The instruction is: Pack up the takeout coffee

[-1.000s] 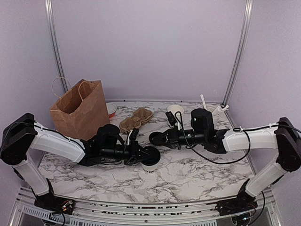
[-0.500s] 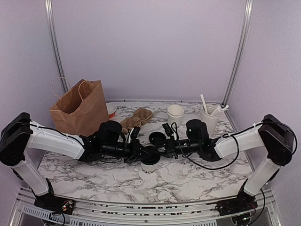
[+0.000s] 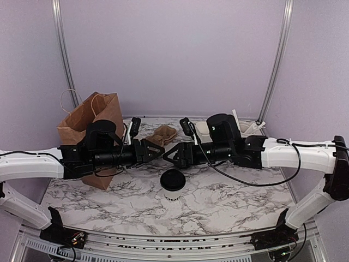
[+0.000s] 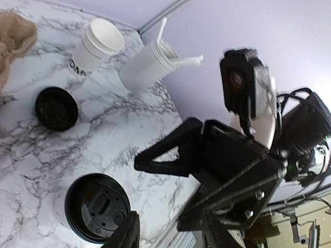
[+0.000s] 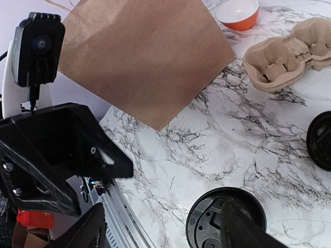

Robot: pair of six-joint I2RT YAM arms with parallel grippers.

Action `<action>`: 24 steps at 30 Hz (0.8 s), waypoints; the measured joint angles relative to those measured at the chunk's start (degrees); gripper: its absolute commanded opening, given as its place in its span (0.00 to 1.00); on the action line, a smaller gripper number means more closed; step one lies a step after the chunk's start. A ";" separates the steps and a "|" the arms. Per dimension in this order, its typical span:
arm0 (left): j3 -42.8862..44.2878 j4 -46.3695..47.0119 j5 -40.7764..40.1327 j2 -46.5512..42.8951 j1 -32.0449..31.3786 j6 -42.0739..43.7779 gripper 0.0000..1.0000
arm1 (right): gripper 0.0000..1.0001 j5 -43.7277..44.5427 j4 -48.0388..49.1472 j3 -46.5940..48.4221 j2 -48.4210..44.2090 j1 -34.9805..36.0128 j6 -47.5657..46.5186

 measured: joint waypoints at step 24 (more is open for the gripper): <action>0.70 -17.14 -23.76 -6.91 0.02 5.33 0.99 | 0.87 31.32 -28.37 13.94 12.66 12.41 -12.22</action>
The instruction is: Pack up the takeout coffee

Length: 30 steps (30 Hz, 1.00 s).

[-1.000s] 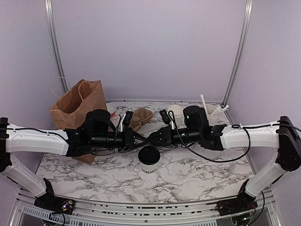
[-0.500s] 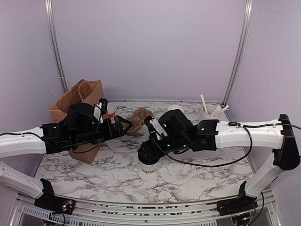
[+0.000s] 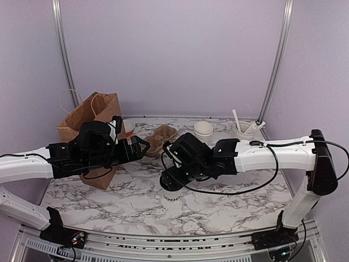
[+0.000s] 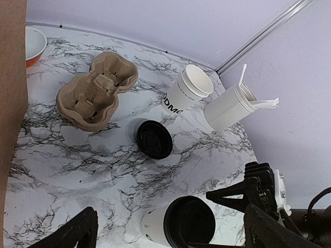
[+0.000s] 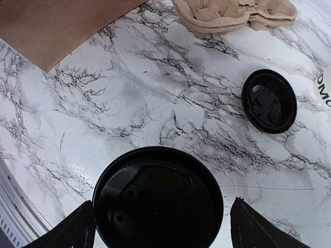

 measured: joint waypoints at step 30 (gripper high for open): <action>0.02 -0.09 0.90 0.04 0.00 0.85 0.99 | 0.64 5.75 -4.68 0.66 0.15 0.55 0.22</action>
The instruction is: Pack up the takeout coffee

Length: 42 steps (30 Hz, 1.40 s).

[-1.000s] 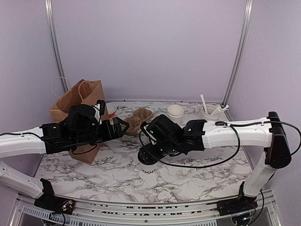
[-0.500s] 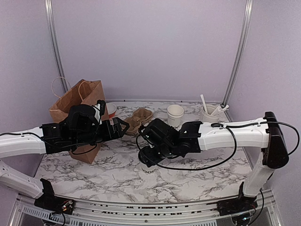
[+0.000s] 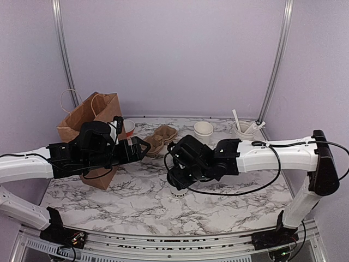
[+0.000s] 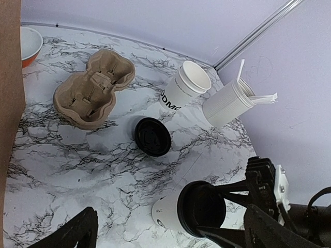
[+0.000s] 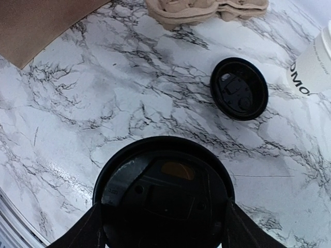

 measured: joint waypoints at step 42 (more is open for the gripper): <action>2.10 0.42 4.17 1.99 0.00 1.90 0.99 | 0.94 -1.29 -2.69 -27.85 -31.01 -52.72 -1.62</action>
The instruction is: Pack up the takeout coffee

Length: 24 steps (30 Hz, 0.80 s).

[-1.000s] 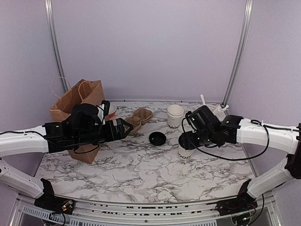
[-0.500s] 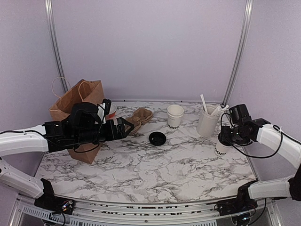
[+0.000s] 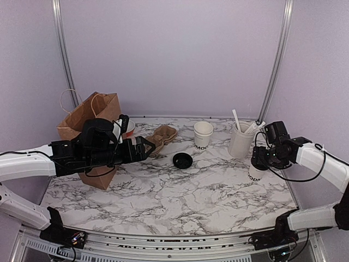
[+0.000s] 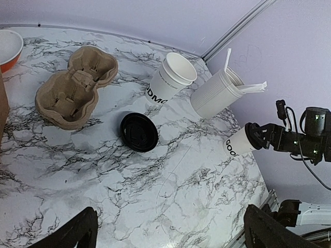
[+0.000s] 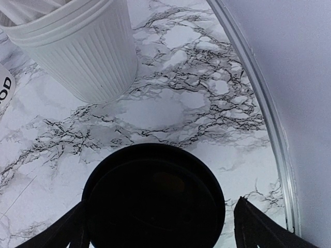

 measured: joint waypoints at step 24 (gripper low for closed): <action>2.38 -0.37 0.04 2.89 0.00 0.44 0.99 | 0.97 -0.35 -5.20 5.03 -6.12 0.00 -0.83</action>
